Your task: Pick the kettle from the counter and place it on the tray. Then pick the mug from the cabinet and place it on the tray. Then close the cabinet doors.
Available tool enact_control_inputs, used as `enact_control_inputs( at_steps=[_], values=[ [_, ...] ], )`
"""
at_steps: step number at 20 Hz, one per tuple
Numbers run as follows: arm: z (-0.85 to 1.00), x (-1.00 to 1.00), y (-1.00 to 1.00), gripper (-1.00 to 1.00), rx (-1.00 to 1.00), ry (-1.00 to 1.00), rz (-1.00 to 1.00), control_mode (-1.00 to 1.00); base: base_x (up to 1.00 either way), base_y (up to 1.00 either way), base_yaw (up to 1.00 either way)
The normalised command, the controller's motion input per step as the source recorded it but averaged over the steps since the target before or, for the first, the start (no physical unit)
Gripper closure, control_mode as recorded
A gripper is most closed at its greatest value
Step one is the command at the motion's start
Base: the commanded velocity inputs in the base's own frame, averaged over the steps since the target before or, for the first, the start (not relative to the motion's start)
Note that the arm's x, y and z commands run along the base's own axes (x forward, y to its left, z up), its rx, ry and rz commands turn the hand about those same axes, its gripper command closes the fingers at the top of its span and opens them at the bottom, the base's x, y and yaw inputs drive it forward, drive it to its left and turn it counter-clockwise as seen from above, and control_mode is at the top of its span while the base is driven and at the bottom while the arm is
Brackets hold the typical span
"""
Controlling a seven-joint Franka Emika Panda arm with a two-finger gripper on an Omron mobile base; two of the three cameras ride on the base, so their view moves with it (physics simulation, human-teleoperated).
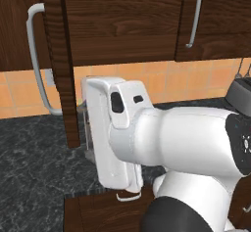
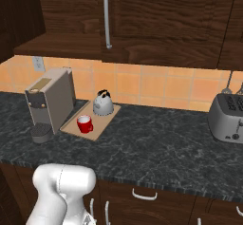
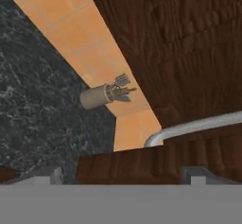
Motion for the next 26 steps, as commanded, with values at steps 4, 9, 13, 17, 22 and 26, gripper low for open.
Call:
enact_control_inputs(
  at_steps=[4,9,13,17,22,26],
  values=[
    [0.0,0.0,0.41,-1.0,-0.1,-0.23,-0.09,-1.0,0.0,0.0,0.0],
    [0.0,0.15,0.48,-1.0,-0.15,-0.29,-0.14,-1.0,0.0,0.0,0.0],
    [-0.08,0.39,0.32,-1.0,-0.13,-0.08,-0.13,-1.0,0.0,0.0,0.0],
    [-0.16,0.45,0.36,-1.0,-0.11,-0.06,-0.08,-1.0,0.0,0.0,0.0],
    [-0.18,0.31,0.27,-1.0,-0.07,-0.1,-0.01,-1.0,0.0,0.0,0.0],
    [-0.17,0.23,0.09,-1.0,-0.04,-0.09,0.0,-1.0,0.0,0.0,0.0]
  ],
)
